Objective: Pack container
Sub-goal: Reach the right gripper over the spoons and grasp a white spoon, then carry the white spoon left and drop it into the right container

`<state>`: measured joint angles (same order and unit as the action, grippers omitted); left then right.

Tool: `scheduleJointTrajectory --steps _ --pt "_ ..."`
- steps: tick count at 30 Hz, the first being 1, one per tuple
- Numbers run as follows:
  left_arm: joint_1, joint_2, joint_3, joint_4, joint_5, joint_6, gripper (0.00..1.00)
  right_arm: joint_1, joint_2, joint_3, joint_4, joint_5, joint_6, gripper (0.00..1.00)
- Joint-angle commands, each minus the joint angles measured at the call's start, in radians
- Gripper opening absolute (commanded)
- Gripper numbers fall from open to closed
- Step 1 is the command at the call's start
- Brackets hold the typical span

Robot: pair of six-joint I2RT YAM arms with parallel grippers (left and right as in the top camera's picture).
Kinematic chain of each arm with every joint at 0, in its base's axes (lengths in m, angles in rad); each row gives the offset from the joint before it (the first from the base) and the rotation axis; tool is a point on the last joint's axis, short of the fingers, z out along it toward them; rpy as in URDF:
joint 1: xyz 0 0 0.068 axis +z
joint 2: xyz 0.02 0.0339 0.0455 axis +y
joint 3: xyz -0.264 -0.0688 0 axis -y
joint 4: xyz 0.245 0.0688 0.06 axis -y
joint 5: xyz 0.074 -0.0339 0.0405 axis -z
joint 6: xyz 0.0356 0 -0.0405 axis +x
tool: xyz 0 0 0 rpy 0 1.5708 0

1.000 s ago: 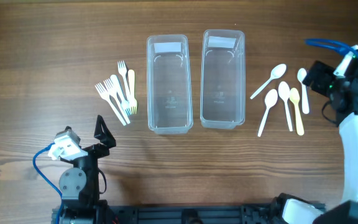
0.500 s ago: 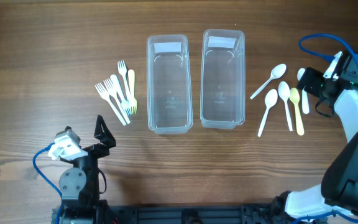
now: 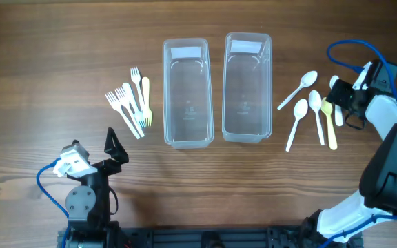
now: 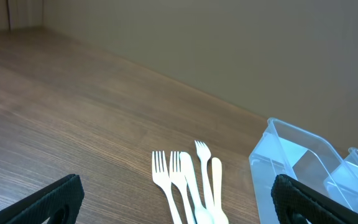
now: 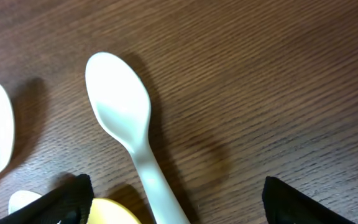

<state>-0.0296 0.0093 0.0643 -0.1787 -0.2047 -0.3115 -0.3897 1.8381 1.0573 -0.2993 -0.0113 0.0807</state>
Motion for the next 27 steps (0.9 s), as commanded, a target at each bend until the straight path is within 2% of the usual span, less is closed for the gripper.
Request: scheduleJointTrajectory --steps 1,15,18,22,25,27 --pt "0.010 -0.003 -0.008 0.002 0.005 0.013 1.00 -0.005 0.025 0.014 0.016 -0.012 -0.005 0.79" --pt "0.010 -0.003 -0.008 0.003 0.005 0.013 1.00 -0.004 0.092 0.014 0.008 -0.012 -0.002 0.64" --pt "0.010 -0.003 -0.008 0.002 0.005 0.013 1.00 -0.004 0.094 0.014 0.008 -0.012 -0.002 0.54" --pt "0.010 -0.003 -0.008 0.003 0.005 0.013 1.00 -0.004 0.094 0.014 0.008 -0.012 -0.001 0.28" --pt "0.010 -0.003 -0.008 0.003 0.005 0.013 1.00 -0.004 0.094 0.014 0.008 -0.012 0.001 0.18" --pt "0.010 -0.003 -0.008 0.002 0.005 0.013 1.00 -0.004 0.094 0.014 0.006 -0.012 0.000 0.16"
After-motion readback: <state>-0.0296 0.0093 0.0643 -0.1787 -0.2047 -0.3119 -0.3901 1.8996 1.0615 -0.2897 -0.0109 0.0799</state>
